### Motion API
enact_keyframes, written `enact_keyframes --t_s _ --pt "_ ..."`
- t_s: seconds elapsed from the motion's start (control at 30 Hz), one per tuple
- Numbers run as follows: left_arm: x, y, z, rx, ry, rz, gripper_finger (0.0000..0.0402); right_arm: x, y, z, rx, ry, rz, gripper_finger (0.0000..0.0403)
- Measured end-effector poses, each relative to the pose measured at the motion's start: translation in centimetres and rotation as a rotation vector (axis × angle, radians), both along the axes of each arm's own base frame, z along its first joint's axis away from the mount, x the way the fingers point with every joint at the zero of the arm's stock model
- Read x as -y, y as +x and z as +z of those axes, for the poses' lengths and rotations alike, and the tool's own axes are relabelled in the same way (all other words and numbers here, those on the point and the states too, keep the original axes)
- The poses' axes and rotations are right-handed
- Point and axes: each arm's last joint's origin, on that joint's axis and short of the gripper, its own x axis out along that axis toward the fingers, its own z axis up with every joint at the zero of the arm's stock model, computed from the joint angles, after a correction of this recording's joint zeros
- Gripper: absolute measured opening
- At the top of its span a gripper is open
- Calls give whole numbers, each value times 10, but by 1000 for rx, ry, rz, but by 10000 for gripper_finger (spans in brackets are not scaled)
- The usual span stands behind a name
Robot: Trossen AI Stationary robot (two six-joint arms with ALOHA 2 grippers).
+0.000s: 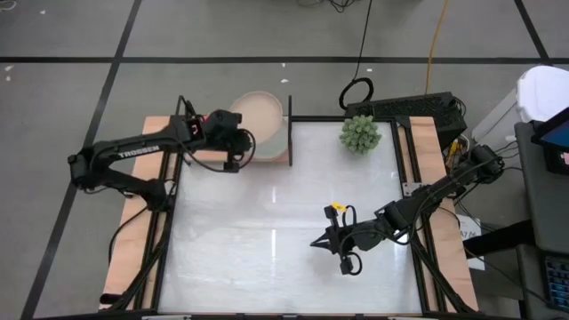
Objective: Place and stack plates onto a shelf
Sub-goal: Stack the light brown plate on top of the gray plate on the shelf
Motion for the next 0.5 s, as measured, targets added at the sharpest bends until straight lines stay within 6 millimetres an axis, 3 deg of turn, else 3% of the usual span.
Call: enact_keyframes --t_s 0.5 --pt "-13 11 -48 87 2 2 12 0 0 0 5 -11 7 0"
